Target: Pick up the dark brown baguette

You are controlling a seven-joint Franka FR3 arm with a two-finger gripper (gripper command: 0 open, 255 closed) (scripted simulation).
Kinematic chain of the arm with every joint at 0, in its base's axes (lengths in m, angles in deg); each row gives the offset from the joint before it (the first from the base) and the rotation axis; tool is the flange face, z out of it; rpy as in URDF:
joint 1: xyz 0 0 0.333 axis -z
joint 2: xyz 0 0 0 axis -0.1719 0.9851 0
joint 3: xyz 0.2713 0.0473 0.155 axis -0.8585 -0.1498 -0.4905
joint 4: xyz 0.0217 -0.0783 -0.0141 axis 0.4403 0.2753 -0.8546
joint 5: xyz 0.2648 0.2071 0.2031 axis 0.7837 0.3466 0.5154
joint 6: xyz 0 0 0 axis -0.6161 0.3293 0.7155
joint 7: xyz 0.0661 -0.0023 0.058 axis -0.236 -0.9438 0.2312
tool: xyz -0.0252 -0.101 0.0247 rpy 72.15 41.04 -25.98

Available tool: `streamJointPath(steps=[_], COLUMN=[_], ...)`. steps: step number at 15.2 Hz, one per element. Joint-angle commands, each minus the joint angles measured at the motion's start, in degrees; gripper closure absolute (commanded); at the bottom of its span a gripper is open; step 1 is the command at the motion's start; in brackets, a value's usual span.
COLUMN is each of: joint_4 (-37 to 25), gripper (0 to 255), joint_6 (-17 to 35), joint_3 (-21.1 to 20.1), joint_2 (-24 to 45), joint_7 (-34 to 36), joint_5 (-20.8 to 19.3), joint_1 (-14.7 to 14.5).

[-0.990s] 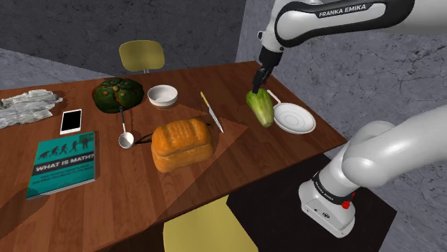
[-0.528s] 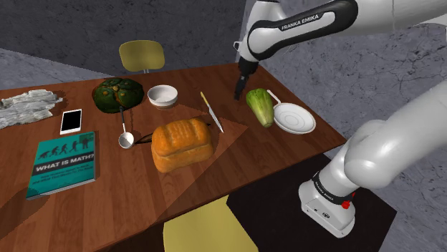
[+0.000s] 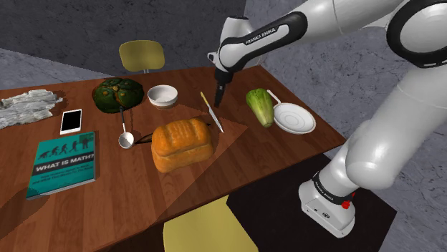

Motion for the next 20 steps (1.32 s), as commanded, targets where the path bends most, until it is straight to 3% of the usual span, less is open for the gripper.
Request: streamJointPath(steps=[1, 8, 17, 20], joint_4=[-2.39, -12.27, -26.69, -26.82], gripper=[0, 0, 0, 0], joint_6=[1.76, 5.23, 7.01, 8.01], joint_3=[-0.91, -4.47, -8.52, -8.48], joint_2=[3.84, 16.21, 31.28, 32.41], joint_7=[-2.55, -9.85, -17.26, -17.45], joint_5=[0.63, 0.99, -1.5, -1.48], joint_1=[-0.63, -2.48, -5.92, -6.01])
